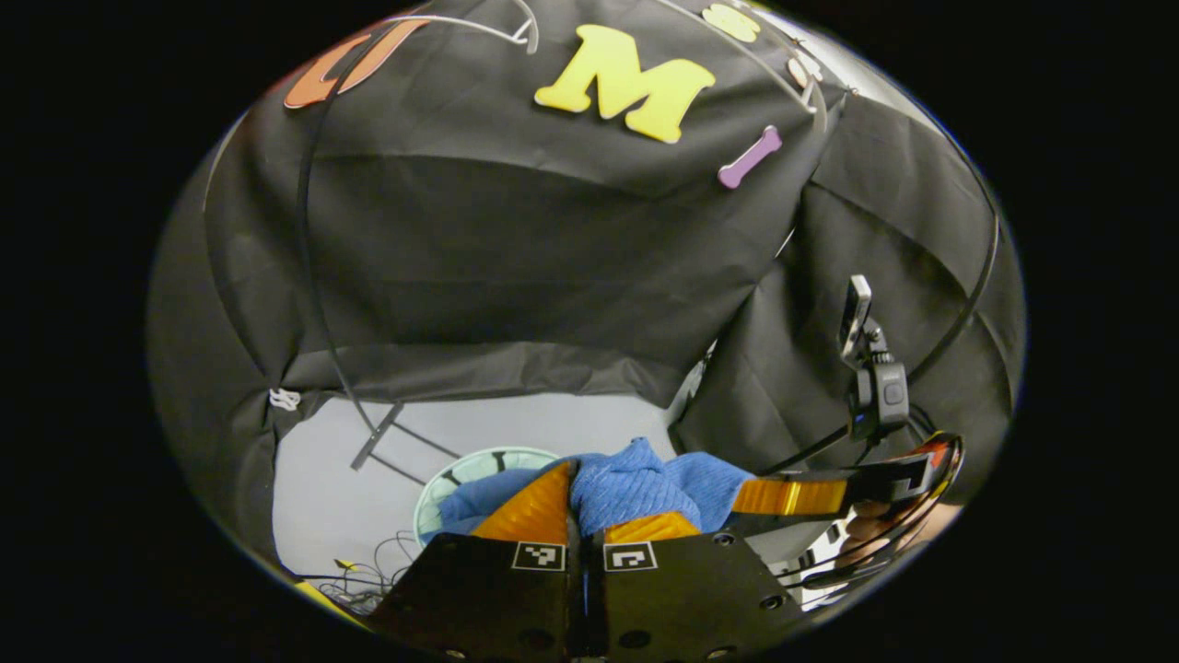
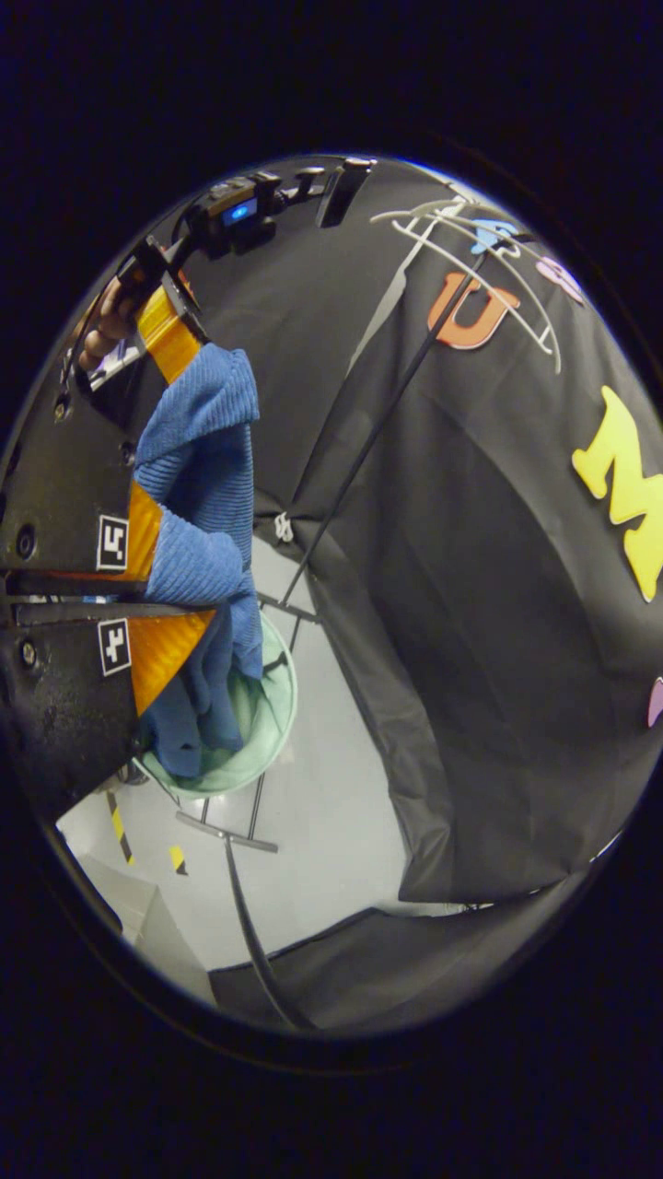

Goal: Grasp the clothes on the hanger with both hands and then place them into the laundry hamper below.

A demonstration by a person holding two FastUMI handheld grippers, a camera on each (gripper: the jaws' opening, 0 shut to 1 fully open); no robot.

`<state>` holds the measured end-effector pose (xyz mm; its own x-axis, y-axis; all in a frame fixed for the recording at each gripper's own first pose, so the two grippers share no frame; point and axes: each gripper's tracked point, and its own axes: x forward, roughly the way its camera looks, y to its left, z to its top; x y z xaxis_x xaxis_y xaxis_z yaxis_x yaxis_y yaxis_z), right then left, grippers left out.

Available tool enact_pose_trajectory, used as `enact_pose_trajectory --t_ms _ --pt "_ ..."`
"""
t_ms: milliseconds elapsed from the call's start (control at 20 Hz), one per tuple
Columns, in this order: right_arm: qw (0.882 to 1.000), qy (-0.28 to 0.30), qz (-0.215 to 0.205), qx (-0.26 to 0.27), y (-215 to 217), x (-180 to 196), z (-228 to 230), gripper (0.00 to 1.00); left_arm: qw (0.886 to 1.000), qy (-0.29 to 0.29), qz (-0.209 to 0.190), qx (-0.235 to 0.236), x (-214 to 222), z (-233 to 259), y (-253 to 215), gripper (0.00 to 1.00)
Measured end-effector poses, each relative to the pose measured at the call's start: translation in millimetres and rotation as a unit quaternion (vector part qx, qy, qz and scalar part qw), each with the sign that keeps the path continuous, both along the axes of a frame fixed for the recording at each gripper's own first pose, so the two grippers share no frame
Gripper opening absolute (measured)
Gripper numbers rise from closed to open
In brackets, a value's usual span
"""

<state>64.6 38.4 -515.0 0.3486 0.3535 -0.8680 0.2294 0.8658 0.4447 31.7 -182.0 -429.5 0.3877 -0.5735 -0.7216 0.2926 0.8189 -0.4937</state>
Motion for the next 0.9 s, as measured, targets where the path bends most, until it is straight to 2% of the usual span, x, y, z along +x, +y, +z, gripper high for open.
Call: enact_pose_trajectory --t_ms 50,100,150,250,350,400,450,550,600,650,750,800,850,900 --pt "1.000 0.009 0.001 -0.010 -4 -3 -11 0.06 1.000 0.009 -0.003 0.016 -4 -12 0 0.01" --pt "1.000 0.017 -0.001 -0.022 -6 -3 -17 0.06 0.999 0.019 -0.006 0.032 -6 -21 0 0.06" --pt "0.999 0.027 -0.006 -0.036 -10 -3 -27 0.06 0.998 0.029 -0.008 0.049 -8 -32 -1 0.01" --pt "0.997 0.055 -0.012 -0.056 -17 -7 -37 0.08 0.995 0.054 -0.015 0.084 -19 -48 2 0.02" --pt "0.996 0.070 -0.005 -0.052 -10 -9 -35 0.10 0.990 0.081 -0.018 0.110 -30 -60 8 0.03" --pt "0.996 0.071 0.000 -0.055 -9 -11 -32 0.18 0.988 0.098 -0.019 0.118 -37 -63 10 0.05" --pt "0.996 0.069 0.009 -0.061 -10 -11 -31 0.25 0.986 0.109 -0.016 0.122 -41 -62 14 0.22" --pt "0.995 0.056 0.014 -0.075 -14 -9 -18 0.43 0.986 0.117 -0.012 0.117 -43 -56 11 0.24" --pt "0.995 0.050 0.014 -0.083 -15 -8 -10 0.49 0.987 0.119 -0.012 0.110 -43 -51 9 0.53" --pt "0.995 0.044 0.015 -0.089 -18 -10 -2 0.63 0.988 0.116 -0.011 0.105 -44 -43 12 0.65" --pt "0.994 0.029 0.016 -0.102 -24 -14 17 0.67 0.989 0.105 -0.009 0.100 -44 -35 23 0.90" --pt "0.994 0.018 0.014 -0.109 -27 -15 27 0.69 0.990 0.097 -0.006 0.099 -43 -27 28 0.91" --pt "0.993 0.003 0.011 -0.114 -26 -16 39 0.69 0.991 0.088 -0.003 0.097 -44 -15 34 1.00" --pt "0.993 -0.014 0.005 -0.118 -26 -16 53 0.69 0.992 0.079 -0.001 0.094 -44 -5 39 0.92"
